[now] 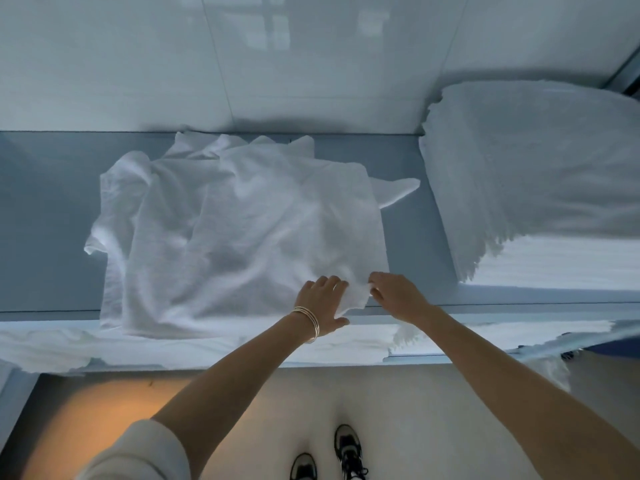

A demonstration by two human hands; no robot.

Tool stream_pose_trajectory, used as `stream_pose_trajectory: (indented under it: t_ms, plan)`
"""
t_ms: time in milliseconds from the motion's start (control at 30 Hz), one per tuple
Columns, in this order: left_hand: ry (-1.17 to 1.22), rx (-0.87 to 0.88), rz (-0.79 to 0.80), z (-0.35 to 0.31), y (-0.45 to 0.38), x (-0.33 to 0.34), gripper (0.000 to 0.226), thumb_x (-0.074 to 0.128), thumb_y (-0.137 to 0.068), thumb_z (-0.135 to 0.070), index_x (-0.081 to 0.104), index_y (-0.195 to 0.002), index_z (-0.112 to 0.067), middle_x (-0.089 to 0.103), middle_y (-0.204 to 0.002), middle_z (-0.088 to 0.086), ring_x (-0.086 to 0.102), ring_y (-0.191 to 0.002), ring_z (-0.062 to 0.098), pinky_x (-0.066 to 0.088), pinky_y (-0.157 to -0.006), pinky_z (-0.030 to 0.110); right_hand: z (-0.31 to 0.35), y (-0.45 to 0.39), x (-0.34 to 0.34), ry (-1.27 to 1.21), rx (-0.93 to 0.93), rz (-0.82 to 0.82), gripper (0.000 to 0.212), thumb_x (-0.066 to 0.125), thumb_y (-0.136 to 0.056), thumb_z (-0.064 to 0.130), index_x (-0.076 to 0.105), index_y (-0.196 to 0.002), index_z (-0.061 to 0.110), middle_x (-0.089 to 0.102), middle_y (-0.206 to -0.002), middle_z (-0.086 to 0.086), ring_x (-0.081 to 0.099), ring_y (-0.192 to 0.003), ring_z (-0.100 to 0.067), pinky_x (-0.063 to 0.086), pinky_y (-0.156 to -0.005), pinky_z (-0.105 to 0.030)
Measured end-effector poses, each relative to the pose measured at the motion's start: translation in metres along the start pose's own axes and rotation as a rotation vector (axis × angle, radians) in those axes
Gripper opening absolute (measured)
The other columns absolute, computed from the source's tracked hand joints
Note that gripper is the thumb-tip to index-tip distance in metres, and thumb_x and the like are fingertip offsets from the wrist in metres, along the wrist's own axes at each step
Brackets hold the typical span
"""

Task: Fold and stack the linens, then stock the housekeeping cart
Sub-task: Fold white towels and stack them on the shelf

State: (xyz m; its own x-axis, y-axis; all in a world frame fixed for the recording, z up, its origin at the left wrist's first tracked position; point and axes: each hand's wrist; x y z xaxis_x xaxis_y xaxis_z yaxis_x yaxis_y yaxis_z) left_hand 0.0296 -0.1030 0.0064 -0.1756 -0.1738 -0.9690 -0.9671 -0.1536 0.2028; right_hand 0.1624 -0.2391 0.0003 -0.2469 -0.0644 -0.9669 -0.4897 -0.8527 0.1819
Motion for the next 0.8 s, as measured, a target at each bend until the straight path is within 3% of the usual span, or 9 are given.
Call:
stream_pose_trajectory:
  t_ms: [133,233,367,467,533,667,800]
  plan:
    - [0.105,-0.094,-0.166,-0.013,-0.01,-0.022,0.038,0.056,-0.09,-0.03,0.046,-0.123,-0.013,0.055,-0.119,0.003,0.055,-0.108,0.024,0.04,-0.084,0.031,0.003,-0.004,-0.017,-0.241,-0.033,0.001,0.02,0.043,-0.099,0.022,0.049,-0.108,0.005,0.062,-0.095,-0.013,0.06,-0.083,-0.03,0.046,-0.073,-0.038]
    - [0.093,-0.125,-0.18,-0.005,-0.006,-0.039,0.024,0.05,-0.091,-0.017,0.052,-0.115,-0.015,0.06,-0.108,0.002,0.06,-0.098,0.027,0.039,-0.071,0.029,-0.003,-0.01,-0.035,-0.28,-0.116,0.11,0.028,0.062,-0.09,0.026,0.052,-0.108,0.008,0.062,-0.098,-0.007,0.057,-0.082,-0.022,0.045,-0.076,-0.034]
    - [0.162,-0.12,-0.154,0.015,0.018,-0.048,0.025,0.047,-0.089,-0.008,0.056,-0.112,-0.013,0.06,-0.108,0.004,0.06,-0.094,0.031,0.045,-0.071,0.032,-0.004,-0.027,-0.046,-0.047,-0.251,0.106,0.023,0.061,-0.084,0.009,0.064,-0.107,0.01,0.059,-0.103,-0.009,0.058,-0.09,-0.026,0.043,-0.075,-0.031]
    - [0.18,-0.144,-0.178,0.031,0.041,-0.052,0.024,0.049,-0.088,-0.01,0.056,-0.111,-0.013,0.061,-0.106,0.004,0.061,-0.091,0.033,0.042,-0.068,0.03,0.003,-0.045,-0.048,-0.011,-0.342,-0.022,0.018,0.063,-0.075,-0.001,0.069,-0.088,0.011,0.061,-0.093,-0.011,0.06,-0.087,-0.031,0.046,-0.068,-0.037]
    - [0.187,-0.22,-0.191,0.045,0.058,-0.058,0.027,0.048,-0.086,-0.008,0.056,-0.11,-0.014,0.059,-0.107,0.003,0.06,-0.09,0.032,0.038,-0.066,0.028,0.014,-0.059,-0.05,-0.018,-0.399,-0.025,0.018,0.062,-0.071,-0.005,0.064,-0.082,0.01,0.062,-0.088,-0.011,0.06,-0.083,-0.031,0.045,-0.066,-0.037]
    - [0.22,-0.405,-0.191,0.076,0.09,-0.063,0.021,0.05,-0.086,-0.011,0.056,-0.106,-0.015,0.058,-0.106,0.003,0.058,-0.093,0.032,0.041,-0.069,0.031,0.045,-0.08,-0.061,0.003,-0.431,0.199,0.02,0.045,-0.082,-0.002,0.042,-0.083,0.017,0.049,-0.083,-0.002,0.046,-0.075,-0.022,0.031,-0.064,-0.03]
    - [0.175,-0.479,-0.087,0.097,0.112,-0.052,0.02,0.051,-0.092,-0.022,0.057,-0.111,-0.019,0.057,-0.113,-0.002,0.057,-0.104,0.022,0.042,-0.077,0.029,0.046,-0.092,-0.076,0.334,-0.489,0.327,0.025,0.044,-0.08,-0.001,0.043,-0.078,0.024,0.047,-0.074,0.002,0.044,-0.07,-0.02,0.031,-0.057,-0.027]
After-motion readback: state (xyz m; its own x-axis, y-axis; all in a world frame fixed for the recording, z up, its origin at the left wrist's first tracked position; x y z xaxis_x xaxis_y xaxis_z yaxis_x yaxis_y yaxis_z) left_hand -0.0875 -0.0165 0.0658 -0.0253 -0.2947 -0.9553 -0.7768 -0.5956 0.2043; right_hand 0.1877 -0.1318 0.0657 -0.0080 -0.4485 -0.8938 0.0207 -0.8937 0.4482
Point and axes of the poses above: each hand's wrist, its own y-axis away from the middle knuckle, its own x-axis out of the palm, z = x × y
